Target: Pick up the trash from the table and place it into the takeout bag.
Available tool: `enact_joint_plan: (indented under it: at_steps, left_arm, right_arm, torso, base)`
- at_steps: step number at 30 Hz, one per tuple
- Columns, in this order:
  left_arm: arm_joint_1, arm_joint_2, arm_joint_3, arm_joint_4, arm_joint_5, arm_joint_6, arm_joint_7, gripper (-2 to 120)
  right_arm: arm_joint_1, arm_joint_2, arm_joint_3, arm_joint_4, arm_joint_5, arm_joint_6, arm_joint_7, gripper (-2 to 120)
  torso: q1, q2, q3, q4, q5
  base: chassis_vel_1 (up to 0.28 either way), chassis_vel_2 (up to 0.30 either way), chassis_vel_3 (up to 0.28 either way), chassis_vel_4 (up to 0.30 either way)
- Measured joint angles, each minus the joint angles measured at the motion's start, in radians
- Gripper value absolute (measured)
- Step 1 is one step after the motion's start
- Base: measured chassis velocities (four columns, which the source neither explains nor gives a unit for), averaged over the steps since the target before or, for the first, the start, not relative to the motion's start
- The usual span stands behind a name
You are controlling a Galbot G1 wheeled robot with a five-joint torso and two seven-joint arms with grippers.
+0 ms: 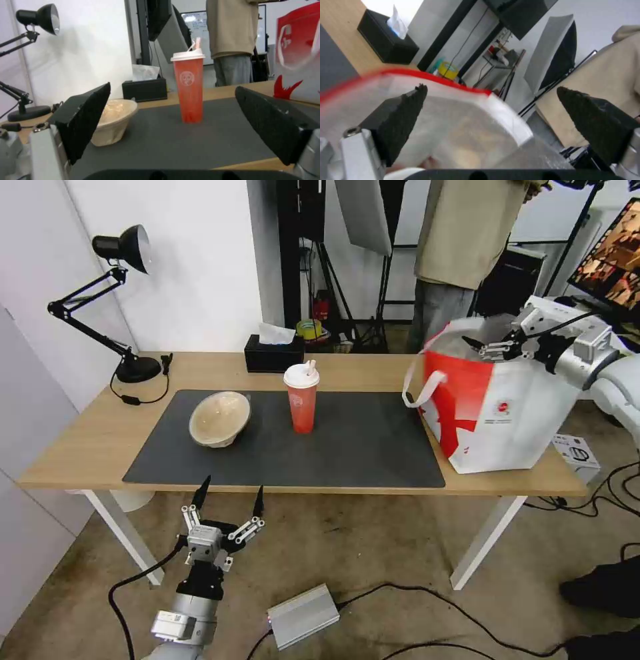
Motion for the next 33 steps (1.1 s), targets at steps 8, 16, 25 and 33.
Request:
enact_joint_plan:
  at_steps: [8, 16, 25, 33]
  left_arm:
    - [0.006, -0.001, 0.002, -0.003, 0.000, -0.002, 0.001, 100]
    - [0.016, -0.001, 0.002, -0.016, 0.002, -0.005, 0.002, 100]
    - [0.033, 0.001, -0.003, -0.036, 0.003, -0.006, 0.001, 100]
    - [0.046, 0.002, -0.007, -0.064, 0.002, -0.006, -0.007, 100]
  right_arm:
    - [-0.039, -0.019, 0.033, 0.043, 0.009, -0.023, 0.000, 100]
    - [-0.078, -0.044, 0.077, 0.082, 0.024, -0.027, 0.009, 100]
    - [-0.153, -0.098, 0.153, 0.198, 0.058, -0.051, 0.048, 100]
    - [-0.218, -0.124, 0.221, 0.340, 0.110, -0.090, 0.194, 100]
  torso:
    - [0.000, 0.000, 0.000, 0.0000, 0.0000]
    - [0.000, 0.000, 0.000, 0.0000, 0.0001]
    - [0.000, 0.000, 0.000, -0.0001, 0.0002]
    - [0.000, 0.000, 0.000, 0.0001, 0.0000]
  base:
    - [0.000, 0.000, 0.000, 0.000]
    - [0.000, 0.000, 0.000, 0.000]
    - [0.000, 0.000, 0.000, 0.000]
    - [0.000, 0.000, 0.000, 0.000]
